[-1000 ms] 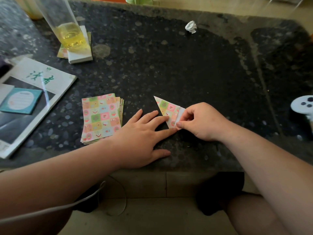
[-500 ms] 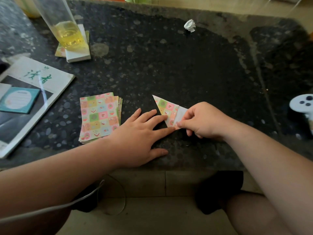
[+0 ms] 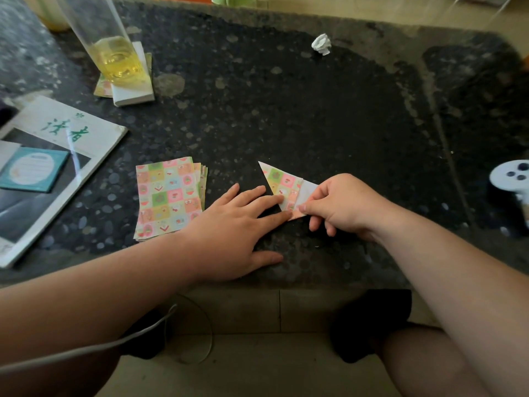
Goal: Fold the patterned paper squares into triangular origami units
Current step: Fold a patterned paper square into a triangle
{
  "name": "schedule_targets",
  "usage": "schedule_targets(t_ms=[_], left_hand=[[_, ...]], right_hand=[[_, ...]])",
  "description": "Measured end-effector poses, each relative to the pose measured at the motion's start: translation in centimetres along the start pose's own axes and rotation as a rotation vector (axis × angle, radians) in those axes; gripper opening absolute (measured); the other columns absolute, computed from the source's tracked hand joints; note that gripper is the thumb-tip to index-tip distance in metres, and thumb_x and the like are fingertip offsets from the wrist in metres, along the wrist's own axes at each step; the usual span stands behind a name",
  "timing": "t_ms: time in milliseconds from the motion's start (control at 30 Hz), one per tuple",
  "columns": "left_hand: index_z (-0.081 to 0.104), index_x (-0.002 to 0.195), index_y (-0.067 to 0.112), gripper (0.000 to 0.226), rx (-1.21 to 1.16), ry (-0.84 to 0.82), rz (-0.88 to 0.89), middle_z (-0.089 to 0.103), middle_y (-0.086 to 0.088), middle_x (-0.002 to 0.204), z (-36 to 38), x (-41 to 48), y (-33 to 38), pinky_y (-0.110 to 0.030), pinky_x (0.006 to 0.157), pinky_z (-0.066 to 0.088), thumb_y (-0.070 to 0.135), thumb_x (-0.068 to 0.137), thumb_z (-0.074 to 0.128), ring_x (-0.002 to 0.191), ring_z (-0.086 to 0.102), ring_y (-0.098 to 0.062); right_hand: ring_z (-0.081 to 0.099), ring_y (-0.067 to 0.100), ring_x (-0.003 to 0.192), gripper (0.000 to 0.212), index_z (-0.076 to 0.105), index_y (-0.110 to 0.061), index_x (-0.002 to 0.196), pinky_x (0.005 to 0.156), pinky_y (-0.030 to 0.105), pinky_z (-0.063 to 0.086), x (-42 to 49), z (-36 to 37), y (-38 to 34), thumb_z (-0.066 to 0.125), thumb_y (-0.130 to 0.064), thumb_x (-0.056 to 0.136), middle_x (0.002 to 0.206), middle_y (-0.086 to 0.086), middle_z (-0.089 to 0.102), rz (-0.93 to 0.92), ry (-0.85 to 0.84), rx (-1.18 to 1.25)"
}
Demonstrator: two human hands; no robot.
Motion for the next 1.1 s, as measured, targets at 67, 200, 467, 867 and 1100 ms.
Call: schedule_targets(t_ms=[67, 200, 467, 867, 1100], left_hand=[[0.006, 0.160, 0.043, 0.077, -0.016, 0.008, -0.002, 0.002, 0.015, 0.169, -0.2, -0.1, -0.2, -0.046, 0.127, -0.001, 0.076, 0.094, 0.022, 0.156, -0.008, -0.014], [0.015, 0.160, 0.041, 0.079, -0.051, 0.051, -0.016, 0.010, 0.017, 0.168, -0.1, 0.2, -0.4, -0.044, 0.128, 0.001, 0.074, 0.089, 0.003, 0.156, -0.001, -0.011], [0.033, 0.154, 0.046, 0.056, -0.204, 0.144, -0.095, 0.013, 0.017, 0.168, -0.3, 1.6, -0.5, -0.041, 0.126, -0.006, 0.056, 0.101, 0.018, 0.156, -0.004, -0.010], [0.034, 0.152, 0.051, 0.046, -0.234, 0.112, -0.168, 0.005, 0.016, 0.169, -0.8, 3.7, -0.4, -0.044, 0.125, -0.007, 0.051, 0.106, 0.034, 0.156, -0.007, -0.013], [0.021, 0.155, 0.053, 0.052, -0.175, 0.028, -0.146, -0.006, 0.015, 0.169, -0.9, 3.5, -0.3, -0.046, 0.125, -0.011, 0.056, 0.104, 0.029, 0.155, -0.016, -0.017]], right_hand=[[0.049, 0.008, 0.036, 0.018, 0.074, -0.011, 0.084, 0.052, 0.024, 0.041, 0.1, 0.0, 0.0, 0.070, -0.023, 0.097, 0.067, 0.002, 0.076, -0.002, 0.006, 0.014], [0.049, 0.008, 0.036, 0.018, 0.073, -0.012, 0.083, 0.049, 0.023, 0.040, 0.2, 0.1, 0.0, 0.071, -0.025, 0.096, 0.066, 0.002, 0.075, -0.008, 0.011, 0.013], [0.049, 0.009, 0.037, 0.019, 0.071, -0.013, 0.083, 0.043, 0.020, 0.039, 0.1, 0.1, 0.2, 0.071, -0.026, 0.097, 0.065, 0.001, 0.075, -0.051, 0.022, -0.025], [0.051, 0.009, 0.037, 0.018, 0.071, -0.015, 0.083, 0.045, 0.022, 0.041, 0.0, 0.1, 0.2, 0.069, -0.025, 0.097, 0.065, 0.000, 0.075, -0.070, 0.031, -0.036], [0.054, 0.009, 0.039, 0.020, 0.072, -0.017, 0.082, 0.051, 0.026, 0.046, -0.2, 0.2, 0.0, 0.069, -0.029, 0.098, 0.065, -0.003, 0.075, -0.076, 0.045, -0.064]])
Point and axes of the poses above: each hand's wrist, its own x-axis towards the middle knuckle, its own z-axis out of the palm, y = z × x, the point moved 3 cm from there along x, towards the middle knuckle
